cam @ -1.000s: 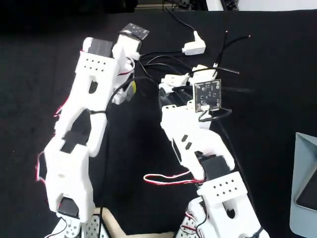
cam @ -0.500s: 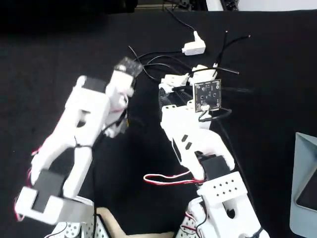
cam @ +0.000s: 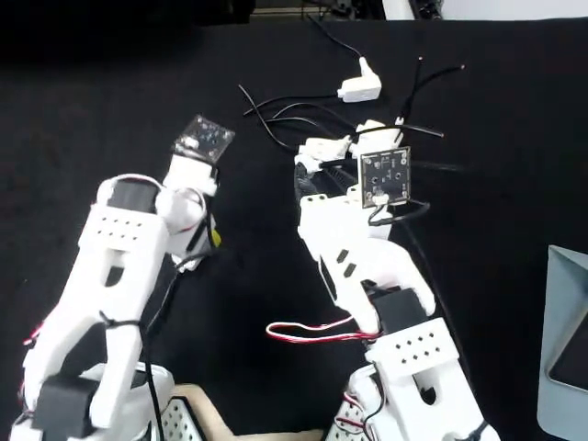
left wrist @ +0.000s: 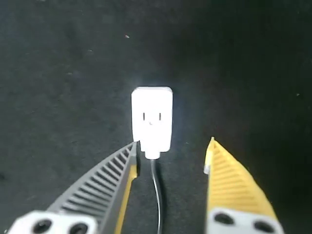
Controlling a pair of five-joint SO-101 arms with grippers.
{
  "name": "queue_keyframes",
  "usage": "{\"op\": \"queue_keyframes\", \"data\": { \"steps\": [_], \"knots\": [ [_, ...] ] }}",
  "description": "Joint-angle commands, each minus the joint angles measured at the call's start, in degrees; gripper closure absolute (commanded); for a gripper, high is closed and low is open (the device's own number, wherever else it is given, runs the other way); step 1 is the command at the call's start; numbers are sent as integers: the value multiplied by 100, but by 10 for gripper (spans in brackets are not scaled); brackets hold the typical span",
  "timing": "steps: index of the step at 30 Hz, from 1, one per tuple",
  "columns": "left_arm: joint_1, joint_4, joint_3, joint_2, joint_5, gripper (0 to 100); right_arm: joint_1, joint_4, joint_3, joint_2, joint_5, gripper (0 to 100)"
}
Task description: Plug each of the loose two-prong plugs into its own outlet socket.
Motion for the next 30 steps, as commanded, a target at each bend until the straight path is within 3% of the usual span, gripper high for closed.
{"op": "queue_keyframes", "data": {
  "steps": [1,7,10,19,30],
  "knots": [
    [180,-633,602,-299,-44,773,88,-132,-13,-92,-53,987],
    [171,-1969,1437,44,-44,772,79,-132,-13,-92,-53,987],
    [84,-2251,1367,615,-79,772,79,-132,-13,-92,-53,987],
    [-954,-1846,-224,2549,-378,772,79,-141,22,-92,-53,987],
    [-1771,-1134,-1376,2620,-440,762,79,-141,22,-92,-53,987]
  ]
}}
